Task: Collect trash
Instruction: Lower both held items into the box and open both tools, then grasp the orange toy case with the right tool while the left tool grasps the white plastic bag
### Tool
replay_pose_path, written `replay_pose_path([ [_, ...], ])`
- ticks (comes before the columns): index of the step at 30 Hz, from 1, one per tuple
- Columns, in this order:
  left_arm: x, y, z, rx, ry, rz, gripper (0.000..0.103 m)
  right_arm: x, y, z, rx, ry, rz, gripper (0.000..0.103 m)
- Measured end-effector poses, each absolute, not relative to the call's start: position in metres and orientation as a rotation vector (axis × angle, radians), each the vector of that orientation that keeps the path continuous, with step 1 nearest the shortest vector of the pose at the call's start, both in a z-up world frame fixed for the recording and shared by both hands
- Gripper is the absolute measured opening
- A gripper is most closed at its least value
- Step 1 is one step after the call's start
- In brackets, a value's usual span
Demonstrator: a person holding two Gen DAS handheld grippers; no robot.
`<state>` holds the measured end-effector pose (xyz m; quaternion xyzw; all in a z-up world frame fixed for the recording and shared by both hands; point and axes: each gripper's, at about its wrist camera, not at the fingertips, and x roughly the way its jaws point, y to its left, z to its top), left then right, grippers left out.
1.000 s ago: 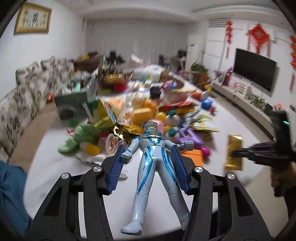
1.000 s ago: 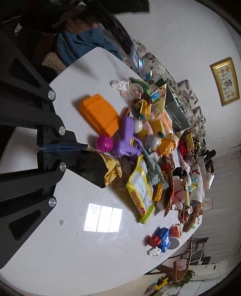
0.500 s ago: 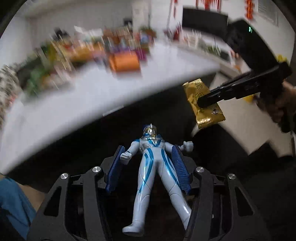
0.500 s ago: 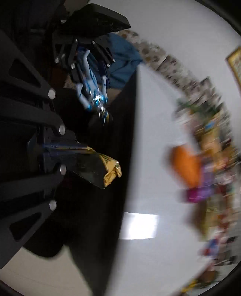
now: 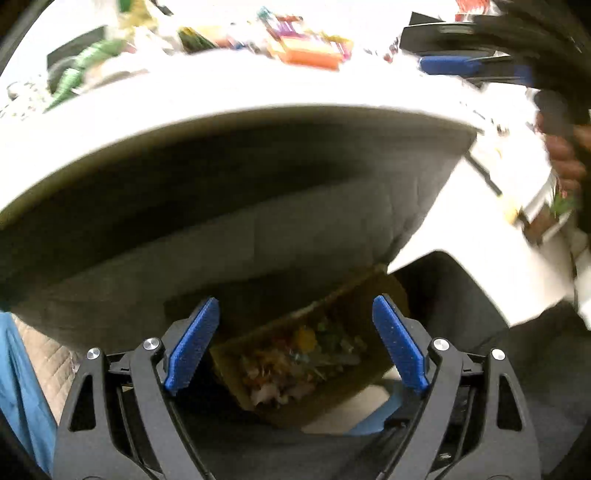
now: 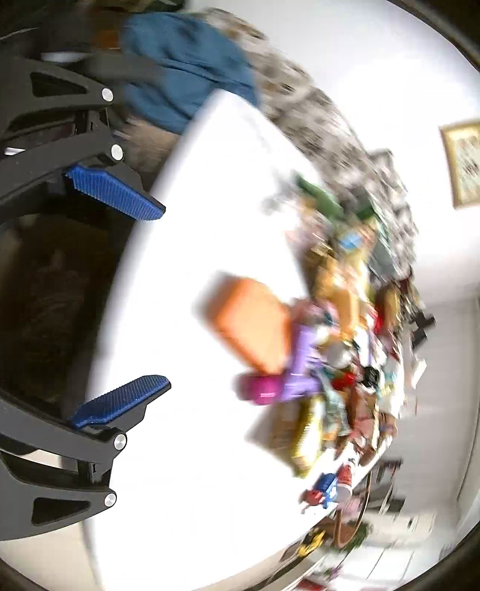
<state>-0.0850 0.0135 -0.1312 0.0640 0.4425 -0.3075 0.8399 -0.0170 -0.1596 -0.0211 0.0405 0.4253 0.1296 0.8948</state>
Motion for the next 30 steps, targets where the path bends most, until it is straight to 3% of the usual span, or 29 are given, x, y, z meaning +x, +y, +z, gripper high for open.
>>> replay_pose_path([
  [8,-0.085,0.048,-0.072,0.001,0.784,-0.511,0.084,0.075,-0.126,-0.051,0.114,0.942,0.016,0.089],
  [10,-0.080,0.049,-0.059,-0.008,0.751,-0.473,0.090,0.085,-0.118,-0.056,0.022,0.926,-0.008,0.088],
  [12,-0.073,0.052,-0.048,-0.023,0.718,-0.429,0.090,0.082,-0.121,-0.056,0.011,0.906,0.032,0.078],
  [24,0.068,0.019,-0.035,-0.091,0.798,-0.130,0.087,0.025,-0.200,-0.044,0.179,0.898,0.296,0.078],
  [25,0.083,0.014,-0.041,-0.098,0.832,-0.120,0.072,0.023,-0.205,-0.042,0.181,0.893,0.294,0.078],
  [26,0.097,0.011,-0.047,-0.106,0.868,-0.122,0.050,0.021,-0.210,-0.040,0.180,0.886,0.292,0.078],
  [27,0.103,0.009,-0.048,-0.101,0.870,-0.108,0.045,0.020,-0.216,-0.038,0.177,0.879,0.289,0.078],
  [28,0.108,0.007,-0.051,-0.084,0.868,-0.088,0.018,0.020,-0.220,-0.037,0.178,0.876,0.287,0.078],
  [30,0.106,0.012,-0.049,-0.117,0.879,-0.111,0.012,0.019,-0.232,-0.037,0.196,0.878,0.289,0.078],
])
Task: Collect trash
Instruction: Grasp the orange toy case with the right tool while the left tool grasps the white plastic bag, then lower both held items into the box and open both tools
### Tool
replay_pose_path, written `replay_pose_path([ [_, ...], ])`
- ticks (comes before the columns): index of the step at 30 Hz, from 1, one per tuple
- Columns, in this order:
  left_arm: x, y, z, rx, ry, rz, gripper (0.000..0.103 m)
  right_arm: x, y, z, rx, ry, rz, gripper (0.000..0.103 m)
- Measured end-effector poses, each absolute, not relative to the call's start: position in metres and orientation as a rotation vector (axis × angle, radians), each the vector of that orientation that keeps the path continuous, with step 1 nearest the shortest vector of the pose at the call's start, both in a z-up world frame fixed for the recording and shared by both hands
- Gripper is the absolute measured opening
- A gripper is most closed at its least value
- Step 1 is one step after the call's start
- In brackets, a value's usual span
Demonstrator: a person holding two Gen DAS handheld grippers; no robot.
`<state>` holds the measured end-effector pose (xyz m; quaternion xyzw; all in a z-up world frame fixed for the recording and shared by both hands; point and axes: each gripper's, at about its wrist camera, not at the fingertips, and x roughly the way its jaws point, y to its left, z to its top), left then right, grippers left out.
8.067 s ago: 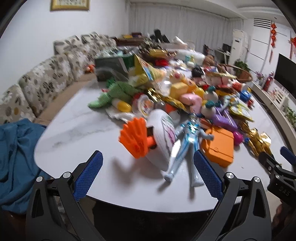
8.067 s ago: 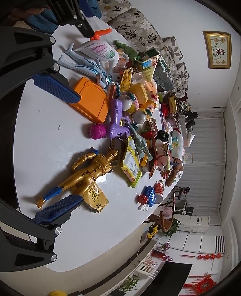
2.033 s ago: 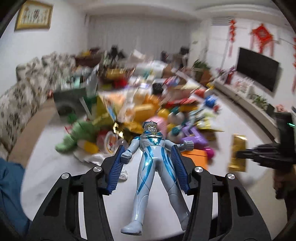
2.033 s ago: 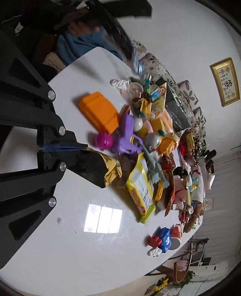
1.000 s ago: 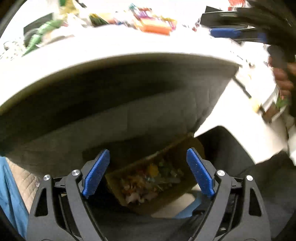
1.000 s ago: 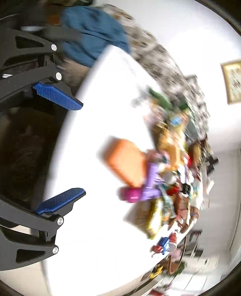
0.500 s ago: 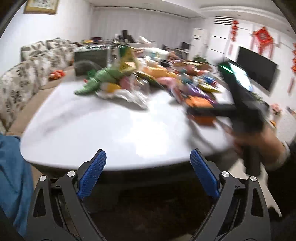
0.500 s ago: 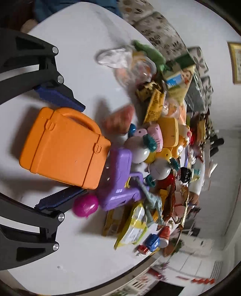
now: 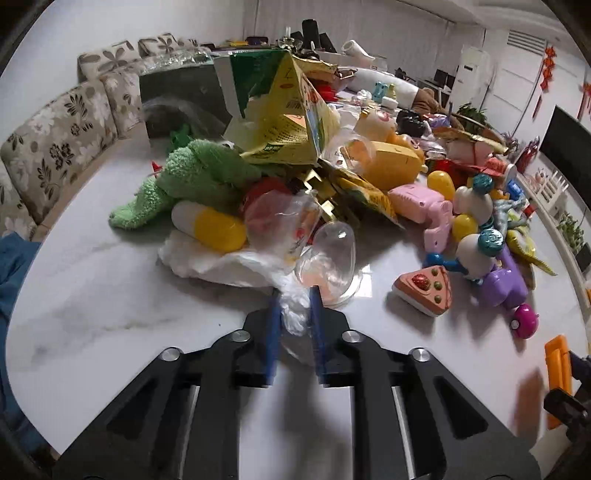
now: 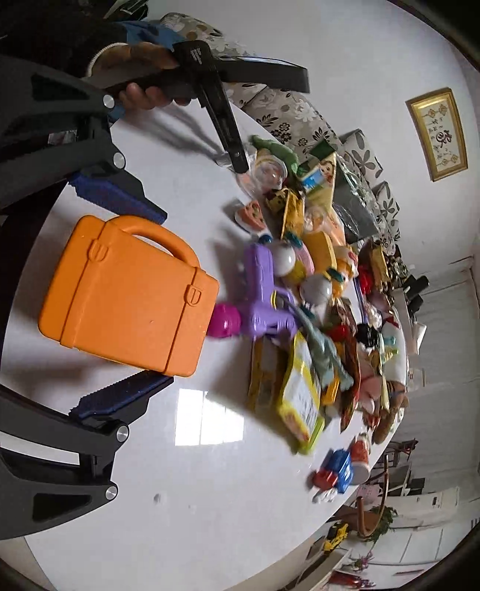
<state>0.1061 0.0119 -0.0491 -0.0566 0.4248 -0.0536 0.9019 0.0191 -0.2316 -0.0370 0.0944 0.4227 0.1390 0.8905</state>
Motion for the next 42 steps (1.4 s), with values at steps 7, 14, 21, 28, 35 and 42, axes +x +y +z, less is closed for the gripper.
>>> replay_pose_path([
  [7,0.008,0.036,0.017,-0.109,0.608,-0.275,0.012,0.012,-0.240,-0.027,0.232,0.846,0.369,0.078],
  [14,-0.065,0.032,0.063,-0.007,0.465,-0.403,0.012,-0.009,-0.232,0.001,0.218,0.781,0.416,0.078],
  [21,-0.108,0.002,0.049,0.058,0.505,-0.556,0.012,-0.059,-0.229,0.028,0.211,0.771,0.479,0.078],
  [28,-0.128,-0.014,-0.022,0.129,0.740,-0.644,0.013,-0.112,-0.212,-0.018,0.161,0.985,0.566,0.078],
  [35,-0.098,-0.011,-0.144,0.133,1.052,-0.624,0.086,-0.104,-0.205,-0.150,0.133,1.281,0.472,0.083],
  [42,-0.076,0.026,-0.117,0.040,1.010,-0.556,0.086,-0.099,-0.230,-0.064,0.111,1.024,0.501,0.082],
])
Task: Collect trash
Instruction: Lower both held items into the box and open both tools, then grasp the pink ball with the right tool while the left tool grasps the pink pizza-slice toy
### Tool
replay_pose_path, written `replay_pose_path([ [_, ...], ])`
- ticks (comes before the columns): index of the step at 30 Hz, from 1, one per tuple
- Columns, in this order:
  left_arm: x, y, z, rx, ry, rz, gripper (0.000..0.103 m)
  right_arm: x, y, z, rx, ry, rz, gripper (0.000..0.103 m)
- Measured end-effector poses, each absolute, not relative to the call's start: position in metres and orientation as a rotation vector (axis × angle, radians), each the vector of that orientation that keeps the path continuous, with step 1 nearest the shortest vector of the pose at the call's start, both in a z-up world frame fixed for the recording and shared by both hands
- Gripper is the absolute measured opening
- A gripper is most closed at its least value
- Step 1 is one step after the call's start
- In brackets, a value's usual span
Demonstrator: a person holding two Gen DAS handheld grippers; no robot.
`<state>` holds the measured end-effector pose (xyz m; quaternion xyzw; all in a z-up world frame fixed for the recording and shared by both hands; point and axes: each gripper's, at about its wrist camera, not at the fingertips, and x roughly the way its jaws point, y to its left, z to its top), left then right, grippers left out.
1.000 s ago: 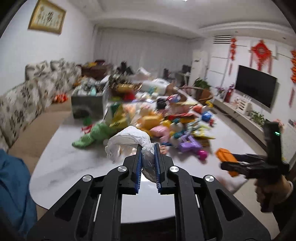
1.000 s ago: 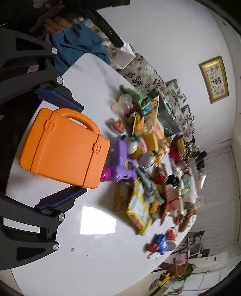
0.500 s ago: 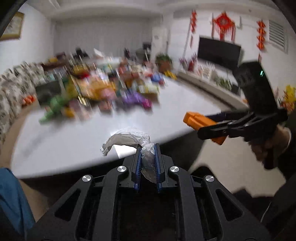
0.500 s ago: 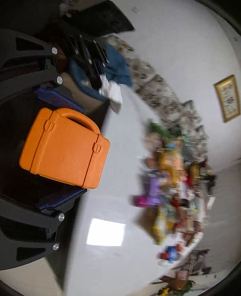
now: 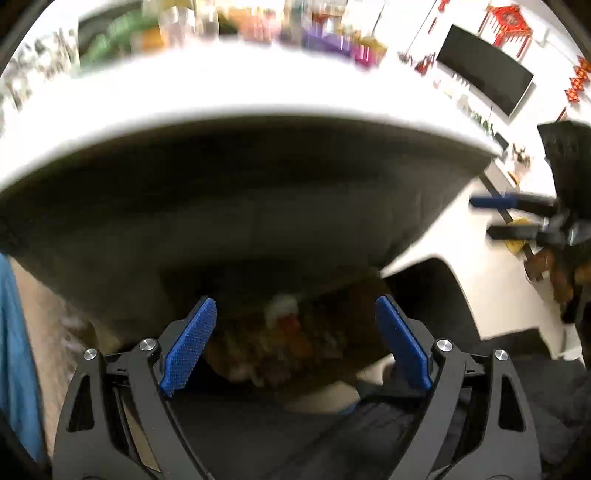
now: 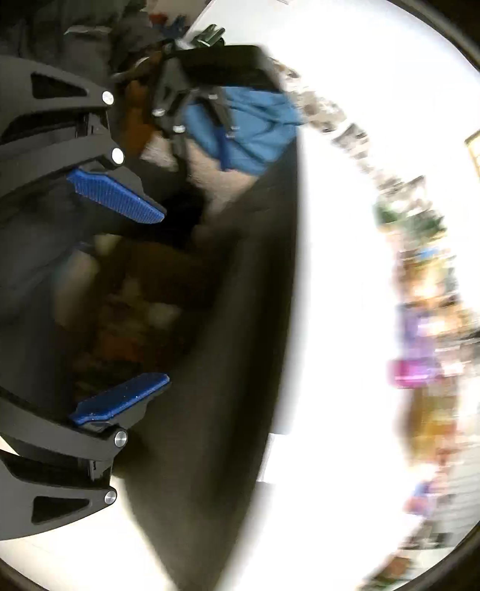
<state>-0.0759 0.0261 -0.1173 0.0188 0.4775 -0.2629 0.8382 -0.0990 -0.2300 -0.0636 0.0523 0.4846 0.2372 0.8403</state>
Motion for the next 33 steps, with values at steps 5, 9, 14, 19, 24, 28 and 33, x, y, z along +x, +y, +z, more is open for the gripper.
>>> replay_pose_path([
  [5,-0.059,0.028,-0.062,0.036,0.811,-0.519,0.089,-0.025,-0.225,-0.025,-0.018,0.848,0.375,0.073],
  [9,-0.034,0.017,-0.037,0.036,0.730,-0.454,0.089,0.043,-0.223,-0.042,0.024,0.890,0.323,0.056],
  [14,-0.006,-0.002,-0.035,0.055,0.718,-0.426,0.089,0.075,-0.213,-0.050,-0.044,0.904,0.271,0.027],
  [19,0.031,-0.026,-0.030,0.074,0.727,-0.402,0.089,0.078,-0.220,-0.051,-0.015,0.910,0.293,0.027],
  [24,0.079,-0.051,-0.030,0.095,0.774,-0.404,0.089,0.057,-0.250,-0.052,0.092,0.912,0.313,0.027],
  [28,0.114,-0.067,-0.039,0.164,0.811,-0.405,0.089,0.040,-0.271,-0.054,0.150,0.916,0.319,0.027],
  [33,0.137,-0.073,-0.054,0.191,0.889,-0.428,0.050,0.031,-0.282,-0.054,0.174,0.910,0.314,0.027],
])
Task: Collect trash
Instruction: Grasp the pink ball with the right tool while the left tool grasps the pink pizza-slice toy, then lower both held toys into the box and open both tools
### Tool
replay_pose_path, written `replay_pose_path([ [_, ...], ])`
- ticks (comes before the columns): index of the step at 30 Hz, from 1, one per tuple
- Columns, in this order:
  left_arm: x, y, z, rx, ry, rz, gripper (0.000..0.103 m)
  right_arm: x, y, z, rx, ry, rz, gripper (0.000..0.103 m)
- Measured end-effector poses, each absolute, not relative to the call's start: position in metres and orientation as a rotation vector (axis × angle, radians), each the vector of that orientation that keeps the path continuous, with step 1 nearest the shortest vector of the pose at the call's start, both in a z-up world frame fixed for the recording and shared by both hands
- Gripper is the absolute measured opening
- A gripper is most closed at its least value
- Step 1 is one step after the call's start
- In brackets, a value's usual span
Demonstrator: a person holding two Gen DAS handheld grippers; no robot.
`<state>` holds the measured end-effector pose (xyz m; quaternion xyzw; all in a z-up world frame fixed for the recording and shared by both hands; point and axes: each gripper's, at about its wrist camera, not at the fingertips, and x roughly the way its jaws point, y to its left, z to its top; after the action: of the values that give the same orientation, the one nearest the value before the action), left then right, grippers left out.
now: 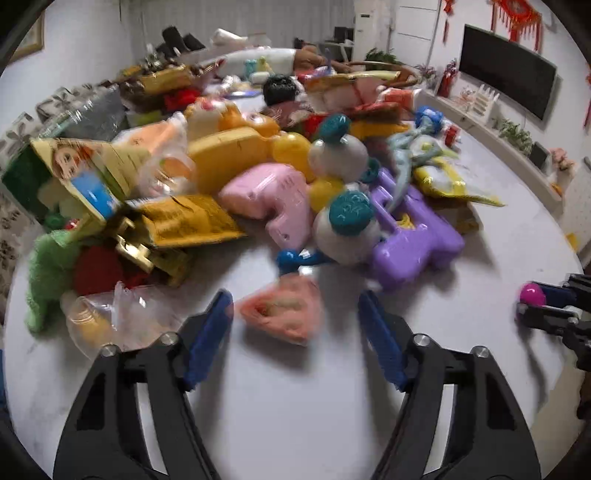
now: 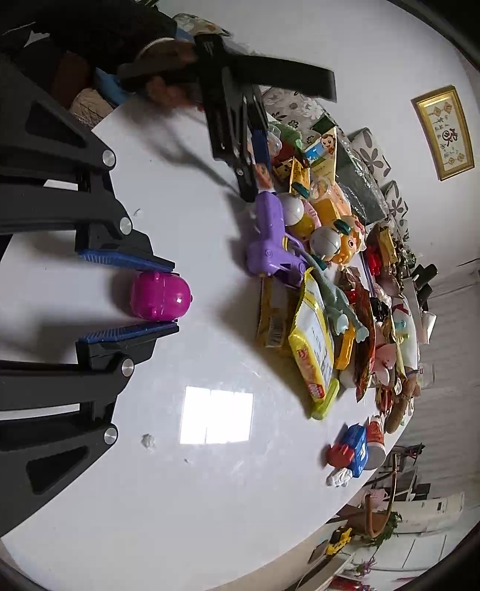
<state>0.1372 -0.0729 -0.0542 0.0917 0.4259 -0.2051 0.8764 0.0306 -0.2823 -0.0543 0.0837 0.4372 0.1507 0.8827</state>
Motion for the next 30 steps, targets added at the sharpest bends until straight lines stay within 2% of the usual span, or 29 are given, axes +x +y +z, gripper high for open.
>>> replay_pose_path([
  [1,0.136,-0.074,-0.052,0.205,0.886,-0.429,0.041,0.030,-0.282,-0.055,0.175,0.908,0.313,0.027],
  [8,0.094,-0.057,-0.037,0.171,0.800,-0.396,0.041,0.026,-0.270,-0.049,0.174,0.893,0.332,0.027],
  [16,-0.026,-0.033,0.008,0.126,0.697,-0.526,0.041,-0.032,-0.243,-0.007,0.148,0.859,0.489,0.027],
  [20,-0.069,-0.027,-0.009,0.157,0.752,-0.578,0.041,-0.074,-0.230,-0.011,0.140,0.937,0.582,0.027],
  [23,-0.088,-0.025,-0.045,0.164,0.850,-0.601,0.042,-0.095,-0.218,-0.037,0.117,1.032,0.607,0.027],
  [24,-0.093,-0.024,-0.058,0.166,0.881,-0.605,0.045,-0.100,-0.214,-0.052,0.104,1.067,0.609,0.029],
  [25,-0.094,-0.025,-0.077,0.177,0.919,-0.605,0.062,-0.103,-0.209,-0.068,0.089,1.105,0.608,0.047],
  [26,-0.095,-0.025,-0.094,0.198,0.939,-0.584,0.086,-0.104,-0.203,-0.089,0.057,1.145,0.585,0.060],
  [27,-0.095,-0.025,-0.109,0.220,0.950,-0.567,0.091,-0.106,-0.200,-0.100,0.037,1.154,0.569,0.068],
  [28,-0.093,-0.024,-0.125,0.243,0.970,-0.548,0.090,-0.107,-0.197,-0.111,0.009,1.164,0.560,0.061],
  [30,-0.086,-0.023,-0.148,0.264,1.041,-0.527,0.090,-0.104,-0.195,-0.118,-0.014,1.185,0.553,0.056],
])
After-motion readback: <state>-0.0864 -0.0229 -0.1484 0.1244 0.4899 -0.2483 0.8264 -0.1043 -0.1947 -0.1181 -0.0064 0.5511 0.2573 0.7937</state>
